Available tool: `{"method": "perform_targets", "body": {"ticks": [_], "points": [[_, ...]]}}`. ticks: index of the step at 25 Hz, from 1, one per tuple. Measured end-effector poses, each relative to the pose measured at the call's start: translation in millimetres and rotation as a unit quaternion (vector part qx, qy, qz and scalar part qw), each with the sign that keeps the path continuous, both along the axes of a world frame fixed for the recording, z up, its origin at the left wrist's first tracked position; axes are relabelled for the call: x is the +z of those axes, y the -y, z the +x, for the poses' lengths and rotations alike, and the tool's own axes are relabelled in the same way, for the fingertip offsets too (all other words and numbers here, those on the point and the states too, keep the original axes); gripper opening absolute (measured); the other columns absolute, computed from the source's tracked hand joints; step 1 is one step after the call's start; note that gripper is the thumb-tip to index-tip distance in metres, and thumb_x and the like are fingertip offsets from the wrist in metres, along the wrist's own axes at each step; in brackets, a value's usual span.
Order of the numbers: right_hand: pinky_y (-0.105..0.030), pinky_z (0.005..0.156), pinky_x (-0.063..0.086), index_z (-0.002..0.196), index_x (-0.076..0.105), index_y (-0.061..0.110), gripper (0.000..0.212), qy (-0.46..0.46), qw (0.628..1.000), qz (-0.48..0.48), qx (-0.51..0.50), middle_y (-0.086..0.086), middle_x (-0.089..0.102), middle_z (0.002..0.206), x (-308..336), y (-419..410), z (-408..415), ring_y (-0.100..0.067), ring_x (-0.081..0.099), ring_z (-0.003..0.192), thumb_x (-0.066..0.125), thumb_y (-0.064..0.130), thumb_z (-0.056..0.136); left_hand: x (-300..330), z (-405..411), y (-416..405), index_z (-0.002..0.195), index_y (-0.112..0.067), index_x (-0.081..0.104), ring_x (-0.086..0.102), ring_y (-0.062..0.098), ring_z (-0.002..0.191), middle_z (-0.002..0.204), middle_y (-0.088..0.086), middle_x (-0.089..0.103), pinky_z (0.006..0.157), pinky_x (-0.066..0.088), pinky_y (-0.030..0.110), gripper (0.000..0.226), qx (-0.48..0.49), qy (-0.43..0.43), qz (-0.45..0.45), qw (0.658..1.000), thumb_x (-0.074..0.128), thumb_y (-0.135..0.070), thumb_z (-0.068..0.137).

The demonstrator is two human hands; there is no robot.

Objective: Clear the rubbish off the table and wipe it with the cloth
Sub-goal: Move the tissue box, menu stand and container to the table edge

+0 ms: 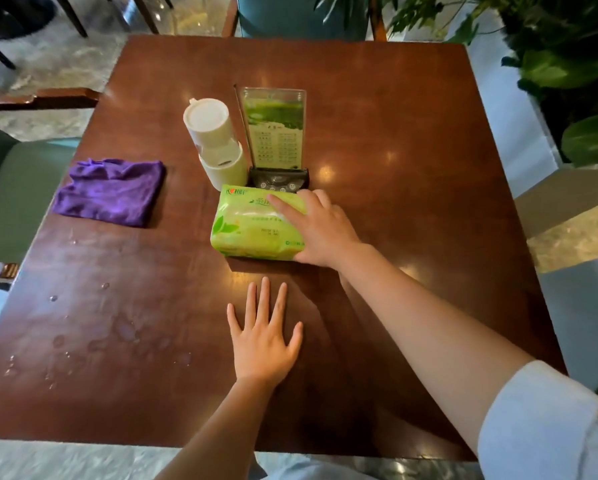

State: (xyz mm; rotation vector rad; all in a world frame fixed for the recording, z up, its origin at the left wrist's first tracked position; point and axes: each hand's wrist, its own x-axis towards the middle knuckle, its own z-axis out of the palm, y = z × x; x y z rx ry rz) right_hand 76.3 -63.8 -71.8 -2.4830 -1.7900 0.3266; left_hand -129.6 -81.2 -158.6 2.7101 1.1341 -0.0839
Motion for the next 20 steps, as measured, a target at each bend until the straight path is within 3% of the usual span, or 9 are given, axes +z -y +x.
{"method": "perform_targets", "body": {"ticks": [3, 8, 14, 20], "points": [[-0.045, 0.086, 0.037, 0.144, 0.009, 0.04, 0.1, 0.031, 0.998, 0.053, -0.014, -0.014, 0.038, 0.126, 1, 12, -13, -0.032, 0.035, 0.117, 0.074, 0.036, 0.068, 0, 0, 1, 0.148, -0.033, 0.013, 0.0, 0.02, 0.145, 0.159, 0.0, 0.009, 0.113, 0.005, 0.057, 0.069, 0.004, -0.006, -0.001, 1.0, 0.025, -0.059, 0.085], [-0.061, 0.096, 0.033, 0.141, 0.028, 0.036, 0.086, 0.025, 0.987, 0.128, -0.091, -0.017, 0.046, 0.12, 3, 54, -22, -0.037, 0.037, 0.121, 0.074, 0.029, 0.068, -3, 0, 0, 0.148, -0.035, 0.005, -0.008, 0.018, 0.145, 0.159, -0.003, -0.002, 0.114, -0.001, 0.055, 0.069, 0.001, -0.011, -0.002, 1.0, 0.017, -0.061, 0.085], [-0.052, 0.09, 0.042, 0.136, 0.041, 0.031, 0.076, 0.024, 0.96, 0.156, -0.229, -0.021, 0.047, 0.117, 2, 139, 15, -0.041, 0.044, 0.107, 0.075, 0.028, 0.068, -2, -1, 0, 0.147, -0.037, -0.004, -0.011, 0.016, 0.145, 0.158, -0.005, -0.006, 0.114, -0.001, 0.055, 0.069, 0.001, -0.009, -0.006, 1.0, 0.012, -0.063, 0.084], [-0.052, 0.088, 0.043, 0.14, 0.027, 0.034, 0.081, 0.048, 0.869, 0.113, -0.48, -0.02, 0.037, 0.127, -12, 193, 42, -0.04, 0.037, 0.114, 0.072, 0.035, 0.074, -1, -1, 0, 0.146, -0.037, -0.005, -0.012, 0.016, 0.144, 0.157, -0.005, -0.007, 0.114, -0.001, 0.054, 0.069, -0.005, -0.017, 0.0, 1.0, 0.009, -0.063, 0.084]]}}
